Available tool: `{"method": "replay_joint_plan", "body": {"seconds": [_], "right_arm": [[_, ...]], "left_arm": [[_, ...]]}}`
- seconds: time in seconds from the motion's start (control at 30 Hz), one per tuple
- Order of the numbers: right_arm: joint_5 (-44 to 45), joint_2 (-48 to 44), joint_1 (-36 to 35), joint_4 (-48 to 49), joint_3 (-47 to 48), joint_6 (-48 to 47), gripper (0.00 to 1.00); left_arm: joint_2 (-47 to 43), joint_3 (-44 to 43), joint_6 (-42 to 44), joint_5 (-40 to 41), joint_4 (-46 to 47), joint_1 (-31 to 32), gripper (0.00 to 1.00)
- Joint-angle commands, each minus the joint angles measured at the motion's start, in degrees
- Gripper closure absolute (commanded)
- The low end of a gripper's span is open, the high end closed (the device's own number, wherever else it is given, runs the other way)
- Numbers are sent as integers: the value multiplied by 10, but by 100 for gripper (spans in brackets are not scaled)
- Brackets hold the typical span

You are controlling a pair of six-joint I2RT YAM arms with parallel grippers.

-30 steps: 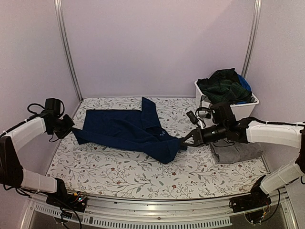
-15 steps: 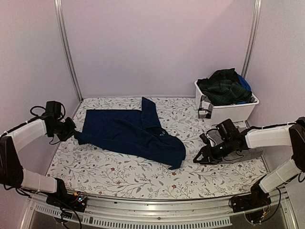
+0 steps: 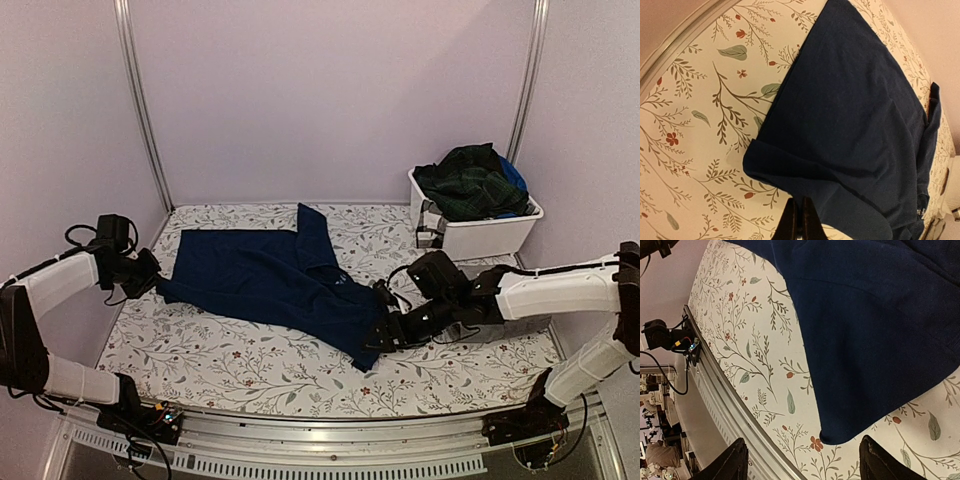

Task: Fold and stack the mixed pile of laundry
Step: Pick up the flattened T-shirt from the center of the board.

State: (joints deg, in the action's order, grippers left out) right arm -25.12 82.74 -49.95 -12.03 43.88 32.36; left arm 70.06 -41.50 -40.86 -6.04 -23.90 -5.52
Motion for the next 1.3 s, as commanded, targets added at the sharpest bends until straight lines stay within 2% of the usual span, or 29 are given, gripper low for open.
{"method": "replay_joint_plan", "body": {"seconds": [0.0,0.1,0.13,0.17,0.27,0.33,0.43,0.53,0.63,0.67,0.8,0.83,0.97,1.03,1.1,1.17,1.27], "right_arm": [[87,70,-31,-11,28,23,25],[172,125,-58,-51,78,-7,25],[190,144,-66,-63,94,-20,29],[205,156,-70,-74,107,-36,36],[243,186,-69,-99,128,-61,72],[248,175,-61,-105,126,-82,86],[214,137,-12,-105,108,-136,91],[159,109,61,-115,98,-234,97],[154,110,91,-143,121,-351,96],[131,125,93,-151,137,-365,93],[78,208,93,-198,244,-405,68],[96,233,93,-196,264,-410,62],[234,279,110,-194,315,-377,48],[274,282,129,-194,315,-351,47],[315,263,138,-194,301,-312,42],[316,231,141,-186,272,-273,39],[269,144,141,-133,182,-205,28]], "left_arm": [[-14,-3,6,-1,7,-3,100],[-17,-2,7,0,8,-3,100],[-16,-1,8,1,8,-3,100],[-16,-1,8,1,8,-3,100],[-17,-1,9,1,6,-3,100],[-22,-2,11,4,2,-3,100],[-33,1,14,19,-4,-3,100],[-35,1,13,31,-10,-4,100],[-29,4,10,24,-8,-4,100],[-27,6,7,20,-4,-4,100],[-13,12,-4,-1,15,-3,100],[-7,10,-5,-3,18,-3,100],[8,0,8,6,15,-3,100],[9,1,8,11,16,-4,100],[9,1,3,9,20,-4,100],[11,2,-2,7,24,-4,100],[17,2,-9,3,32,-4,100]]}}
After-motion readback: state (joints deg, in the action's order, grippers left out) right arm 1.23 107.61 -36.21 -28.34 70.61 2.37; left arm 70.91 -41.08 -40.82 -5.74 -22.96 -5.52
